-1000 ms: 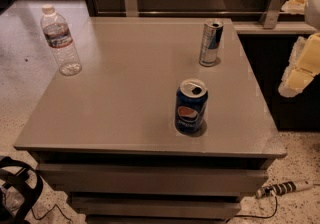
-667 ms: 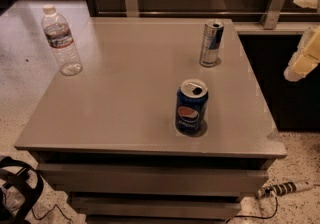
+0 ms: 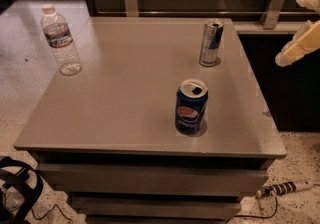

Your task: Move redbull can near water bottle

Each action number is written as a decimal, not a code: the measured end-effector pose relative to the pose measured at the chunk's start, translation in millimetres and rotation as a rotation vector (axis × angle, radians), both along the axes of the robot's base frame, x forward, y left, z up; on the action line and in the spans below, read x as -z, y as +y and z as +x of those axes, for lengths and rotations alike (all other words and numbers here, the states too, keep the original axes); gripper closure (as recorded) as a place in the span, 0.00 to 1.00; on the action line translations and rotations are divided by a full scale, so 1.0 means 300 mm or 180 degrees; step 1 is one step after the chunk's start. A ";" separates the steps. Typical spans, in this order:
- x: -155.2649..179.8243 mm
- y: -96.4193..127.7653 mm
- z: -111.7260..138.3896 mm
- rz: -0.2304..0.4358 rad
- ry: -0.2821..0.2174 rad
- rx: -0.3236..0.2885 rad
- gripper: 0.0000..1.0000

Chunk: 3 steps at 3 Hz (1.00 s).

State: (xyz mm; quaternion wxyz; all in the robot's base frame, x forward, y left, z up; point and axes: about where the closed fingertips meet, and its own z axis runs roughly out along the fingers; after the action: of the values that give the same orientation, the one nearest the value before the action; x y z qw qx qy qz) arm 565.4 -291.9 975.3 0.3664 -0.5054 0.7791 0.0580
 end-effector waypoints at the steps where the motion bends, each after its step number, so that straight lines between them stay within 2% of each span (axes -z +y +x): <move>1: 0.039 0.018 0.074 0.0490 -0.0348 -0.0024 0.00; 2: 0.069 0.056 0.133 0.0953 -0.0700 -0.0042 0.00; 3: 0.048 0.080 0.147 0.1010 -0.0782 -0.0065 0.00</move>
Offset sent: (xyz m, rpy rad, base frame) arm 0.0568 0.0212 -0.0246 0.4826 -0.3716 0.0106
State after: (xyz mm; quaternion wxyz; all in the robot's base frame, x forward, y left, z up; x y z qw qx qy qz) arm 609.6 -267.9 960.8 0.5331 -0.4525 0.7045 0.1217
